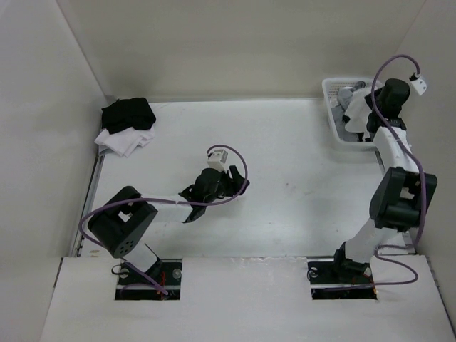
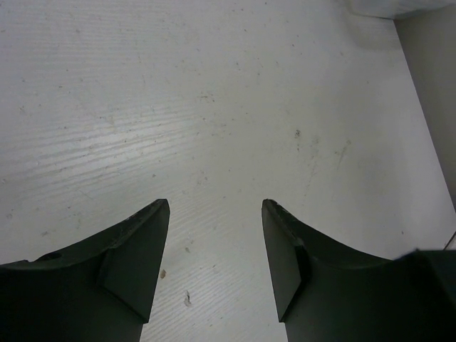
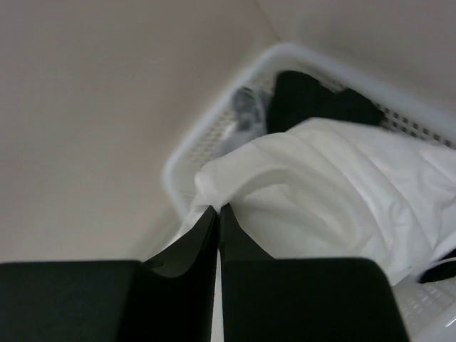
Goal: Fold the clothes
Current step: Grab the tank top from the pile, then move the tank top to the center of the board, then flatten the tank top out
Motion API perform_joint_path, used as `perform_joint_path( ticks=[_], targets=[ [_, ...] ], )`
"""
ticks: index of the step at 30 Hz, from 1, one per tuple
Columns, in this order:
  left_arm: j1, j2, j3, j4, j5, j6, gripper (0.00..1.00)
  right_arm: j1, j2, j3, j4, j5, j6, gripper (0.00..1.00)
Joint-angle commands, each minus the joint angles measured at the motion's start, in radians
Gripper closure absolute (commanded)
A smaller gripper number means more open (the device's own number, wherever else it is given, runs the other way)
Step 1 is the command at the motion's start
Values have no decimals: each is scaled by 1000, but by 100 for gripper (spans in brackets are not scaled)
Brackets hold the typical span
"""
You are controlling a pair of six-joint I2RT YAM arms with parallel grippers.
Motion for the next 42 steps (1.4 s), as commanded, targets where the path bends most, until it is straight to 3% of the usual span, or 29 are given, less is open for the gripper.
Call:
perform_joint_path(
  ticks=[1, 7, 9, 12, 15, 17, 19, 22, 24, 26, 28, 30, 32, 34, 42],
  targets=[
    [0, -31, 2, 63, 19, -8, 47, 70, -226, -106, 152, -3, -2, 96],
    [47, -181, -13, 17, -6, -37, 48, 262, -572, -229, 117, -79, -20, 95],
    [69, -258, -18, -28, -24, -44, 47, 375, -675, -244, 55, -90, -22, 93],
    [139, -477, -49, -164, -53, -73, 47, 674, -763, -394, -4, -122, 12, 90],
    [174, -547, -70, -225, -56, -82, 45, 804, -749, -531, 11, -109, 58, 78],
    [208, -593, -96, -282, -63, -84, 44, 891, -711, -661, 20, -109, 99, 49],
    [248, -619, -137, -325, -67, -91, 44, 926, -706, -763, -5, -95, 115, 39],
    [260, -595, -154, -370, -63, -74, 44, 934, -760, -845, -41, -69, 145, 39],
    [257, -555, -156, -411, -72, -53, 44, 949, -809, -891, -88, -47, 179, 53],
    [251, -513, -151, -452, -86, -35, 46, 1000, -834, -914, -153, -43, 199, 74],
    [241, -489, -147, -486, -110, -19, 47, 1067, -829, -920, -224, -34, 225, 82],
    [222, -458, -141, -509, -145, -4, 47, 1112, -817, -927, -268, -24, 251, 80],
    [198, -388, -121, -514, -173, 24, 46, 1170, -783, -946, -306, -11, 306, 60],
    [182, -316, -98, -517, -175, 27, 48, 1178, -766, -968, -314, 5, 337, 49],
    [147, -216, -73, -505, -141, 31, 58, 1147, -705, -997, -322, 51, 379, 44]
  ],
)
